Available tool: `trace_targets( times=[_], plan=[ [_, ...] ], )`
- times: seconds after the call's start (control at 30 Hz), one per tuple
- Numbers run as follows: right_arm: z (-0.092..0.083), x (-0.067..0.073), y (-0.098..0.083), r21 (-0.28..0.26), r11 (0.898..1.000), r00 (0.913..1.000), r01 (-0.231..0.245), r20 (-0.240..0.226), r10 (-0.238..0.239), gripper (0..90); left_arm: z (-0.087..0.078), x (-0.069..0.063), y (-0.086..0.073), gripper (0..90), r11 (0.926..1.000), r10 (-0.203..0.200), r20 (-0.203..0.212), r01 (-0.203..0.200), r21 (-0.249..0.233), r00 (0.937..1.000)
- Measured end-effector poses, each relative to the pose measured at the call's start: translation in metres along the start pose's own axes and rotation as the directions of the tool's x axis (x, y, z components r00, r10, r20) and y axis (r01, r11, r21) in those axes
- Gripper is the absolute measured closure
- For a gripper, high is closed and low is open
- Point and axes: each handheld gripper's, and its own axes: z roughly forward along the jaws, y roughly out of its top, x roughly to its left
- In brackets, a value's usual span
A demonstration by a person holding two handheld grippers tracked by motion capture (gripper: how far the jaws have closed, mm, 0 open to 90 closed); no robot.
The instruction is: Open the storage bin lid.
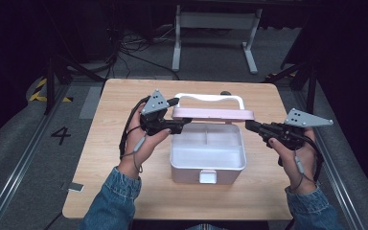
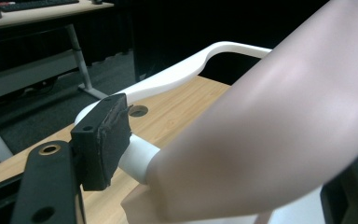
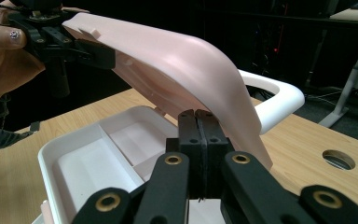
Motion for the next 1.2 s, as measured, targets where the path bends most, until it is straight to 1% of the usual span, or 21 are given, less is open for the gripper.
trace_targets(
  times=[0.07,0.13,0.17,0.2,0.23,0.3,0.33,0.43,0.57,0.7,0.77,0.97,1.03,1.13,1.17,1.2],
  plan=[
    [0.0,0.0,0.0,0.0,1.0,1.0,0.0,-0.001,0.0,90.0,0.0,0.001,0.0,31.8,1.0,0.008,-0.003,-0.008,-0.005,1.0],
    [0.0,0.0,0.0,-0.001,1.0,1.0,0.0,-0.001,0.0,90.0,-0.001,0.002,0.001,42.2,0.9995,0.026,-0.004,-0.026,-0.016,0.9997],
    [0.0,0.0,0.0,-0.002,1.0,1.0,-0.002,0.0,0.002,90.0,-0.001,0.002,0.002,44.2,0.9992,0.035,-0.004,-0.036,-0.02,0.9994],
    [-0.001,0.0,0.0,-0.001,1.0,1.0,-0.004,0.001,0.004,90.0,-0.001,0.002,0.002,47.1,0.9987,0.046,0.006,-0.046,-0.022,0.9989],
    [-0.001,0.0,0.0,-0.002,1.0,1.0,-0.007,0.002,0.007,90.0,-0.002,0.001,0.003,51.8,0.9985,0.051,0.015,-0.05,-0.02,0.9986],
    [-0.001,-0.001,0.0,-0.007,1.0,1.0,-0.004,0.005,0.004,90.0,-0.001,0.0,0.004,55.3,0.9979,0.061,0.016,-0.06,-0.025,0.998],
    [-0.002,-0.001,0.0,-0.006,1.0,1.0,-0.004,0.007,0.004,90.0,-0.002,0.0,0.005,56.3,0.9976,0.067,0.013,-0.067,-0.019,0.9977],
    [-0.002,-0.001,0.001,-0.009,1.0,1.0,-0.005,0.007,0.005,89.8,-0.001,-0.001,0.005,56.7,0.9982,0.056,0.014,-0.056,-0.021,0.9983],
    [-0.003,0.0,0.001,-0.012,1.0,1.0,-0.005,0.006,0.005,89.2,-0.001,0.0,0.005,57.0,0.9983,0.055,0.018,-0.055,-0.019,0.9983],
    [-0.005,0.001,0.002,-0.007,1.0,1.0,-0.001,0.008,0.001,87.8,-0.001,0.001,0.007,57.4,0.9989,0.047,0.024,-0.047,-0.005,0.9986],
    [-0.006,0.001,0.003,-0.008,1.0,0.9999,0.003,0.011,-0.003,86.6,0.0,0.003,0.01,57.7,0.9985,0.054,0.021,-0.054,0.003,0.9983],
    [-0.02,0.003,0.004,-0.024,1.0,0.9994,0.02,0.027,-0.019,84.5,0.004,0.009,0.017,59.4,0.9979,0.057,0.017,-0.058,0.029,0.9982],
    [-0.025,0.001,0.002,-0.026,1.0,0.9992,0.012,0.038,-0.011,84.3,0.007,0.013,0.02,60.0,0.9978,0.059,0.013,-0.059,0.029,0.9982],
    [-0.032,0.0,-0.001,-0.027,1.0,0.9982,0.005,0.06,-0.003,84.3,0.01,0.019,0.022,60.7,0.9982,0.049,0.013,-0.049,0.034,0.9987],
    [-0.035,0.0,-0.002,-0.029,1.0,0.9977,0.002,0.068,0.0,84.3,0.01,0.019,0.022,60.9,0.9982,0.049,0.013,-0.049,0.034,0.9987],
    [-0.038,-0.001,-0.003,-0.025,1.0,0.9968,0.001,0.079,0.001,84.3,0.013,0.024,0.023,61.1,0.9983,0.048,0.014,-0.048,0.034,0.9988]
  ],
)
